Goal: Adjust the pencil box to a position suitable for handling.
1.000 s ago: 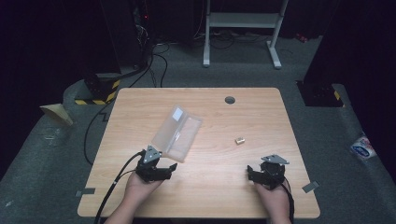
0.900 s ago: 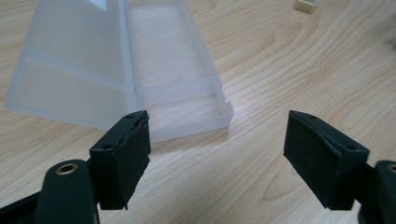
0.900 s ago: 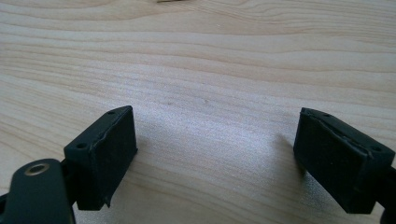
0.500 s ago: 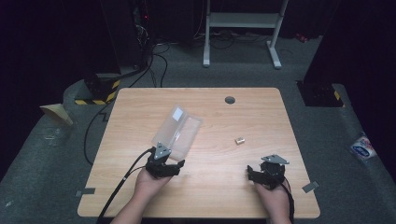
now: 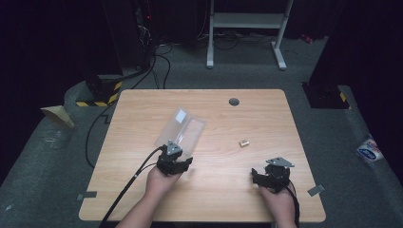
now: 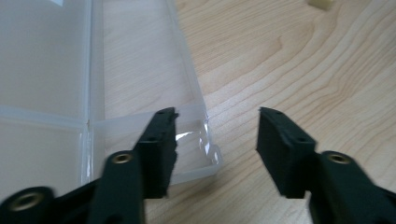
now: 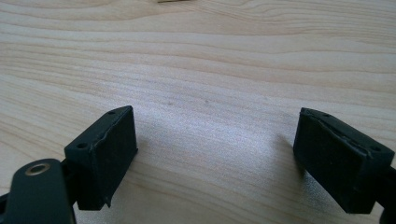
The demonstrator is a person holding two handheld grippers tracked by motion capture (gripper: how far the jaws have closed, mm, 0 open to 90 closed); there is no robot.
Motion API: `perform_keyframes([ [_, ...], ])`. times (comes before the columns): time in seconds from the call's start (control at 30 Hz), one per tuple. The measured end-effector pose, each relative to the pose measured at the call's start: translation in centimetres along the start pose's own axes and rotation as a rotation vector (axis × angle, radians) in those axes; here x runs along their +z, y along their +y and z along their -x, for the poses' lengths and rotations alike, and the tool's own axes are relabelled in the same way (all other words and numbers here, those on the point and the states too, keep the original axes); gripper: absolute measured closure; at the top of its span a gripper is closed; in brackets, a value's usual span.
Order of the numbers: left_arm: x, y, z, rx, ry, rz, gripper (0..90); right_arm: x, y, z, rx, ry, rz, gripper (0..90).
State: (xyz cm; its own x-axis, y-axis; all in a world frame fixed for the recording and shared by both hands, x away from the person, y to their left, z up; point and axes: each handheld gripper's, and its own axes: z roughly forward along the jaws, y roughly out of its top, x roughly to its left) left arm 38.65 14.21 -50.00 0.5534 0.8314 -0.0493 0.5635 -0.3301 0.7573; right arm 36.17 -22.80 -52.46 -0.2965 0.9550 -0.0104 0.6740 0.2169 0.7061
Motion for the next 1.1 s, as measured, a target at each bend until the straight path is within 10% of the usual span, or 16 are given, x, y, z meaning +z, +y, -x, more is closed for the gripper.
perform_keyframes([
  [0.3,0.8,0.0,0.6,0.022,0.045,-0.007,69.7,0.0,0.0,0.0,0.0,0.0,0.0,13.0],
  [1.1,1.9,-0.9,1.0,0.016,0.093,-0.018,78.5,0.0,0.0,0.0,-0.001,0.0,0.0,13.0],
])
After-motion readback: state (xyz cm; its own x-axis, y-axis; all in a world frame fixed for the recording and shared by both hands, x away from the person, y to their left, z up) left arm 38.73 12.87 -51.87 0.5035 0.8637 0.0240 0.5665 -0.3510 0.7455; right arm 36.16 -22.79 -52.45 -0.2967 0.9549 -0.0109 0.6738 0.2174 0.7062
